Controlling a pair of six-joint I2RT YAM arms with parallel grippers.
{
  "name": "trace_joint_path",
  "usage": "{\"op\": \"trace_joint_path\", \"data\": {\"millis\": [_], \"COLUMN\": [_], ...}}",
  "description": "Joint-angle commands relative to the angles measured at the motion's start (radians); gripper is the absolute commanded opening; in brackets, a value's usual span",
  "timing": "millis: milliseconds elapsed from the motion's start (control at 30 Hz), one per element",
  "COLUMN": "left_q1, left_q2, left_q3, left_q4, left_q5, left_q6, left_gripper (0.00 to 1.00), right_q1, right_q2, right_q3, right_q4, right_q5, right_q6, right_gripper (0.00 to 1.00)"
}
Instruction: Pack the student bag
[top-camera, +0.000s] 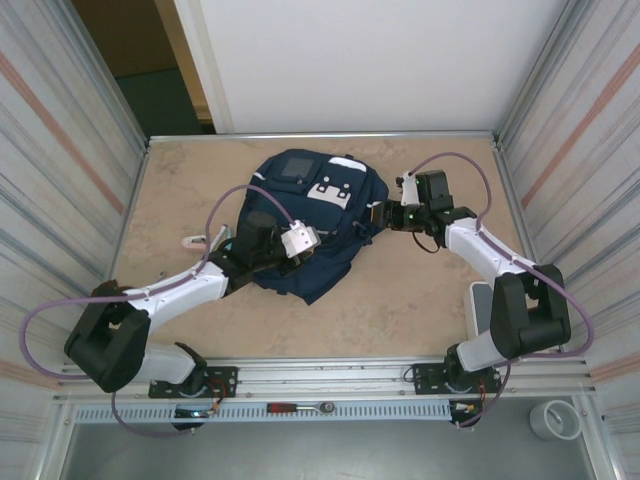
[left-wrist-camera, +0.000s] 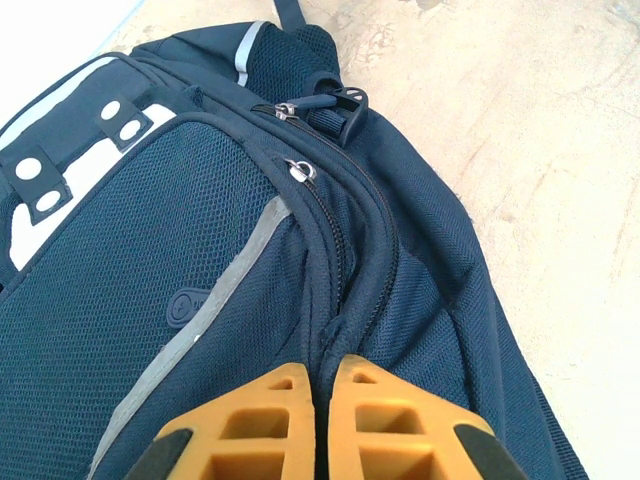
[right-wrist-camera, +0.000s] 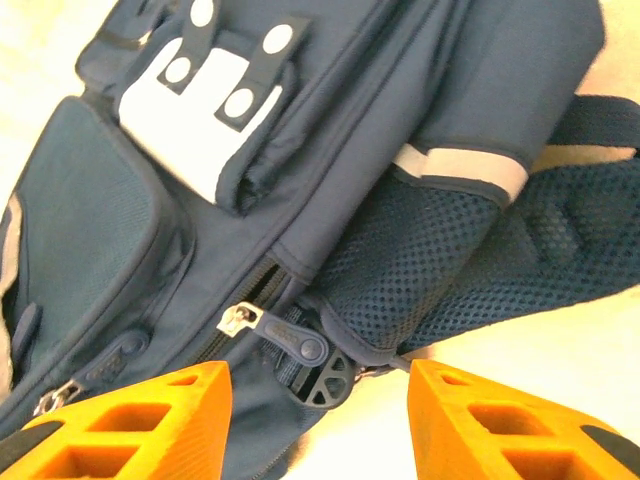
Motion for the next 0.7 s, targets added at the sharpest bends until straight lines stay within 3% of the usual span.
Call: {"op": "trace_joint_path", "data": {"millis": [0, 100, 300, 500, 667], "left_q1": [0.019, 0.019, 0.018, 0.018, 0.018], "left_q2": [-0.034, -0.032, -0.018, -0.012, 0.019], "left_q3": [-0.012, -0.011, -0.006, -0.002, 0.012], "left_q4": [-0.015, -0.015, -0.017, -0.019, -0.010], "left_q5": [-0.012, -0.011, -0.012, -0.028, -0.036], "left_q6": [-0.034, -0.036, -0.037, -0.043, -0.048], "left_gripper": [0.00, 0.00, 0.00, 0.00, 0.02], "right_q1": [-0.006, -0.025, -0.025, -0.040, -0.054], "right_q2": [0.055, 0.136, 0.301, 0.308, 0.218], "right_q3": [0.039, 0.077, 0.157, 0.127, 0.021], "right_q4": [-0.013, -0.004, 0.074, 0.074, 0.085], "right_q5": [0.106, 0.091, -0.055, -0.056, -0.047], "right_q6": [0.142, 0.203, 0.245, 0.226, 0.204], "right_gripper": [0.50, 0.51, 0.55, 0.13, 0.00]}}
